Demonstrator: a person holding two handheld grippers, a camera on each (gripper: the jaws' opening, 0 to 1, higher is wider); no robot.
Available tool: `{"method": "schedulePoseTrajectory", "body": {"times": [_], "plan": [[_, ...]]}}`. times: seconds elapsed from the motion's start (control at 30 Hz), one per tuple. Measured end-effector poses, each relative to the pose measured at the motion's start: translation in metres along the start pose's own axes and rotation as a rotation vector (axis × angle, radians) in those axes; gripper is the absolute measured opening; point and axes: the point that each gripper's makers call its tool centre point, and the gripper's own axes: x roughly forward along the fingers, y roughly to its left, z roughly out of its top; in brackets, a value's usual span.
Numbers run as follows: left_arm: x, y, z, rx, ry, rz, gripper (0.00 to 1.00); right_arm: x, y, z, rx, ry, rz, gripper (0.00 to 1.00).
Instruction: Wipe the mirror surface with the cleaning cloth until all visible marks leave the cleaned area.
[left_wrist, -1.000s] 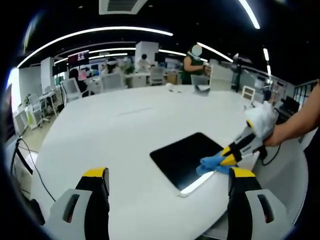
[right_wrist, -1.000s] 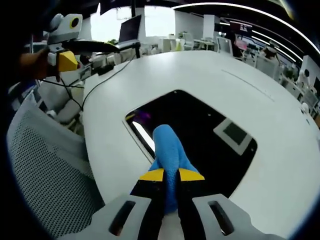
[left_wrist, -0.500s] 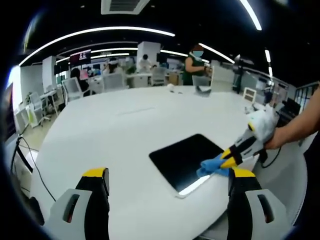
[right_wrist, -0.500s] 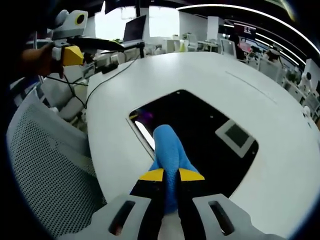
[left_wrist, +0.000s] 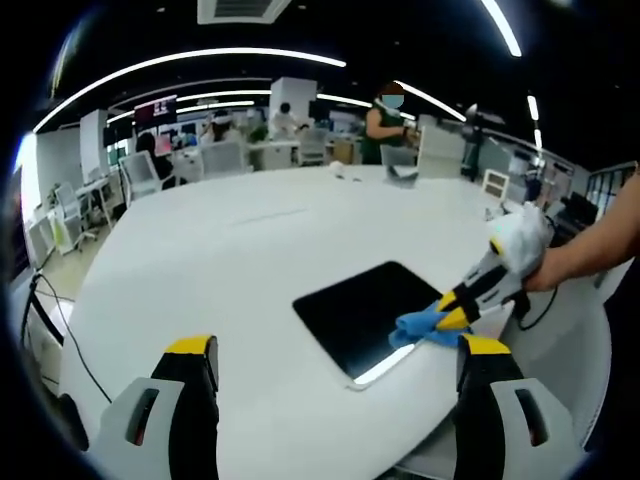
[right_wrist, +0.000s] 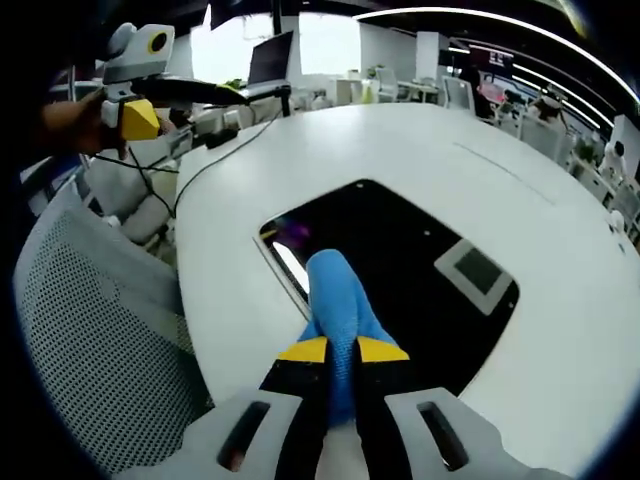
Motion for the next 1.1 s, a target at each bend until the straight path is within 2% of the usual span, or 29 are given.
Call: {"method": "schedulePoseTrajectory", "body": {"times": [0.33, 0.43, 0.5, 0.9, 1.1], "plan": [[-0.0004, 0.0005, 0.0012, -0.012, -0.003, 0.003, 1.0, -0.0001, -0.0003, -0.0006, -0.011, 0.007, 0.026, 0.04], [0.0006, -0.0066, 0.004, -0.035, -0.019, -0.031, 1.0, 0.0002, -0.0008, -0.0005, -0.019, 0.012, 0.042, 0.04], [0.0005, -0.0074, 0.0044, -0.015, -0.018, -0.031, 1.0, 0.0, -0.0007, -0.0007, -0.026, 0.015, 0.052, 0.04], [0.0031, -0.0069, 0.0019, -0.04, -0.008, -0.018, 1.0, -0.0038, -0.0052, -0.0052, -0.027, 0.013, 0.076, 0.04], [0.0059, -0.0073, 0.0034, -0.027, -0.006, -0.016, 1.0, -0.0073, -0.0089, -0.0081, -0.036, 0.015, 0.082, 0.04]]}}
